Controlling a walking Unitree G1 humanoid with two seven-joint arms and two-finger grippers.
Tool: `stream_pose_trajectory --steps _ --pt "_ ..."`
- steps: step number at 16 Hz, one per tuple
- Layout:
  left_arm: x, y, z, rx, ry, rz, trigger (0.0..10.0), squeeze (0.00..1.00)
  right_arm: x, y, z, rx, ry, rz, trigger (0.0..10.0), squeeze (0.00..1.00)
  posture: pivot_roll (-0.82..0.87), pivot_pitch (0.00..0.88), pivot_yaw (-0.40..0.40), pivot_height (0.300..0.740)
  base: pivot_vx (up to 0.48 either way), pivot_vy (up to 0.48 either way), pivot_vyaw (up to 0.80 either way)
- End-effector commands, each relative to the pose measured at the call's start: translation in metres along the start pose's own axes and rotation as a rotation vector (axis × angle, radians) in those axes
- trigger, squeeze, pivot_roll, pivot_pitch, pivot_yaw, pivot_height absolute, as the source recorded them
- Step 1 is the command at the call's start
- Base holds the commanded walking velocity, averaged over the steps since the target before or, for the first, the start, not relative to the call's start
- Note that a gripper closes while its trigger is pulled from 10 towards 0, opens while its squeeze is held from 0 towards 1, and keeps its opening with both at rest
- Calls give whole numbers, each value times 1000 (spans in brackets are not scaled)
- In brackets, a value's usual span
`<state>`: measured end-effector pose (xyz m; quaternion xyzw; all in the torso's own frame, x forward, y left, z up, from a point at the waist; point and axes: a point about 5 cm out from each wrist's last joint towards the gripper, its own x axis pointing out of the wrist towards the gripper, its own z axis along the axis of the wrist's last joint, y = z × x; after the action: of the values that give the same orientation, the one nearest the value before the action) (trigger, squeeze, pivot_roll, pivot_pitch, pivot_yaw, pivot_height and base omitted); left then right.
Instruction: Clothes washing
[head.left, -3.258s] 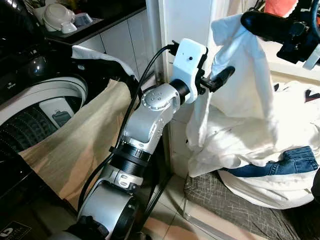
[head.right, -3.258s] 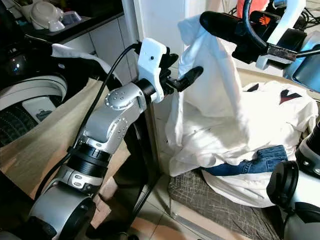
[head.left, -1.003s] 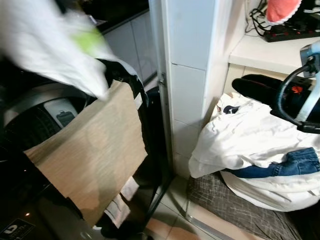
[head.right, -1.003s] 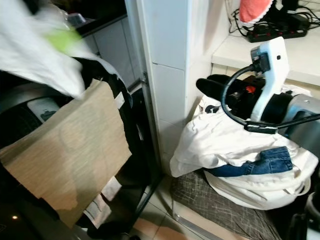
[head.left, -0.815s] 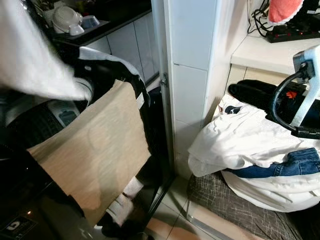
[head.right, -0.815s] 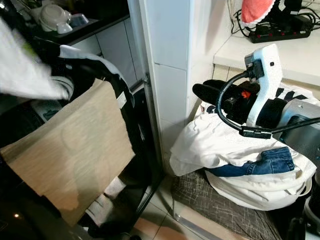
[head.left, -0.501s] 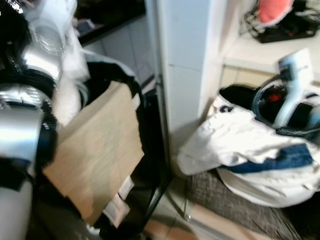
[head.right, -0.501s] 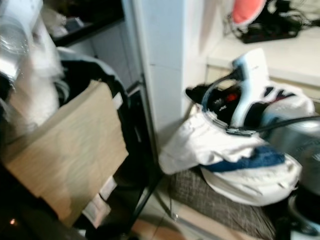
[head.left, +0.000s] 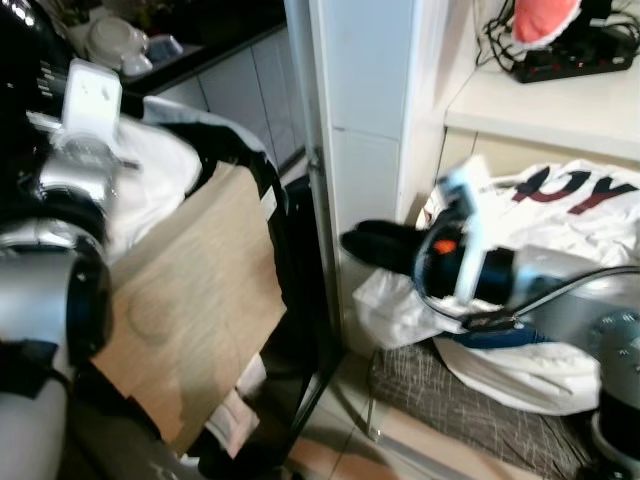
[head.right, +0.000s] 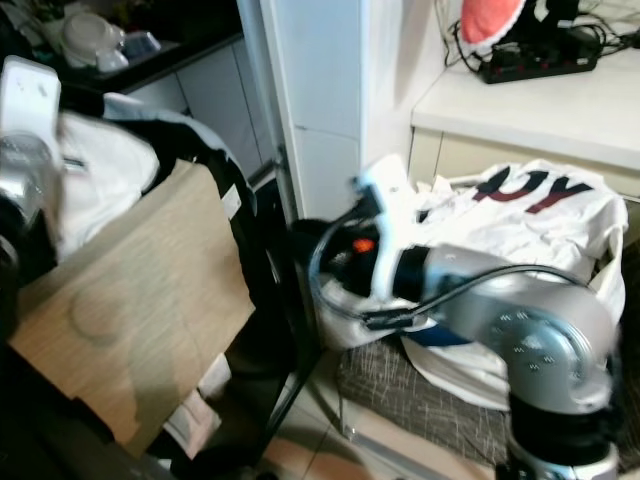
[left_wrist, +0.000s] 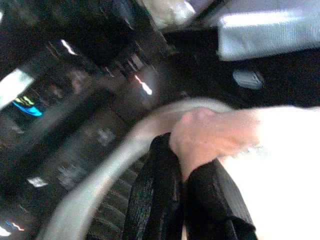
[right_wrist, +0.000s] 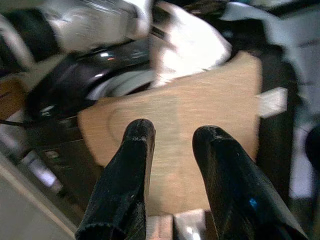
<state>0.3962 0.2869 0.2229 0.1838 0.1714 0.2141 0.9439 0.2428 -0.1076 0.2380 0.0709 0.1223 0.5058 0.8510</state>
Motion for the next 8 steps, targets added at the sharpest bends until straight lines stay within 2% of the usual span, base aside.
stream_pose_trajectory --steps 1,3,4,5,8 --pt "0 1 -4 -5 26 -2 0 0 5 4 3 -24 -9 35 10000 0 -99 0 157 740 0 0 0" --pt "1 0 -17 -48 62 3 0 0 10 -1 8 -35 -29 2 10000 0 -97 0 154 740 0 0 0" --pt "2 2 -21 -43 68 26 0 0 10 -2 11 -44 -49 -7 10000 0 -96 0 153 740 0 0 0" --pt "2 1 -23 -98 78 1 10000 1000 11 -2 13 -52 -65 -4 10000 0 -97 0 151 740 0 0 0" --pt "2 0 -23 -142 77 -18 10000 1000 11 -2 11 -58 -60 -6 10000 0 -97 0 150 740 0 0 0"
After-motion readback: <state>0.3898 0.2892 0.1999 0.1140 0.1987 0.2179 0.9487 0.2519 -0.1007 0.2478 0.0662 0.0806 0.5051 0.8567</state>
